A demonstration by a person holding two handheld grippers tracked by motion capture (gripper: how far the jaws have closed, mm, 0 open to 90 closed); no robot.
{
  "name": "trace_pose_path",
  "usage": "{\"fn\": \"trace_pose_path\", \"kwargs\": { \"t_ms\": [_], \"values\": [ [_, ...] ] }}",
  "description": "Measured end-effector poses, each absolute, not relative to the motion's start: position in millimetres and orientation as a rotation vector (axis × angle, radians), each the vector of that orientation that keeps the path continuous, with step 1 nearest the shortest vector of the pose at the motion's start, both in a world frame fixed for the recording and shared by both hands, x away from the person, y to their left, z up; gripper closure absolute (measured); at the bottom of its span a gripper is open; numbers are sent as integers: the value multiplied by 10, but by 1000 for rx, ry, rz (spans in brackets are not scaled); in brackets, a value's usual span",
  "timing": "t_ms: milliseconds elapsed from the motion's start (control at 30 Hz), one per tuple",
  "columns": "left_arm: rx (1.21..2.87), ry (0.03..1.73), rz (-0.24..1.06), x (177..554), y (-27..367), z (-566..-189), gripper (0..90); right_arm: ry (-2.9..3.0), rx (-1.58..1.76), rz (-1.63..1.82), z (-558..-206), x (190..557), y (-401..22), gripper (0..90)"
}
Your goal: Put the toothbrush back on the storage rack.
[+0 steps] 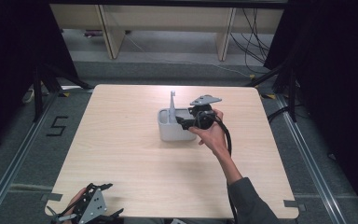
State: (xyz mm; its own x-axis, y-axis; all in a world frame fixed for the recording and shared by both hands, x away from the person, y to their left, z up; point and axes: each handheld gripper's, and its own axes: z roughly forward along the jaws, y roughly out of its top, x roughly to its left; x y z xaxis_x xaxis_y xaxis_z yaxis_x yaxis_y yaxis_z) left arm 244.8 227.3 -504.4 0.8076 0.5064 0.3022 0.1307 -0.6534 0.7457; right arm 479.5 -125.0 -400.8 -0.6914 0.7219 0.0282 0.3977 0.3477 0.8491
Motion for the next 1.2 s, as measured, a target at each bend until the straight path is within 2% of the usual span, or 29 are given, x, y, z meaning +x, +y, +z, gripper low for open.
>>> {"fn": "trace_pose_path", "kwargs": {
  "t_ms": [500,1200],
  "values": [
    [2249,469,643,2448,2280,-5029,150,2218,991,1339,-4009,4598,-1498,361],
    [2224,470,649,2441,2285,-5017,149,2234,1002,1310,-4060,4465,-1587,338]
  ]
}}
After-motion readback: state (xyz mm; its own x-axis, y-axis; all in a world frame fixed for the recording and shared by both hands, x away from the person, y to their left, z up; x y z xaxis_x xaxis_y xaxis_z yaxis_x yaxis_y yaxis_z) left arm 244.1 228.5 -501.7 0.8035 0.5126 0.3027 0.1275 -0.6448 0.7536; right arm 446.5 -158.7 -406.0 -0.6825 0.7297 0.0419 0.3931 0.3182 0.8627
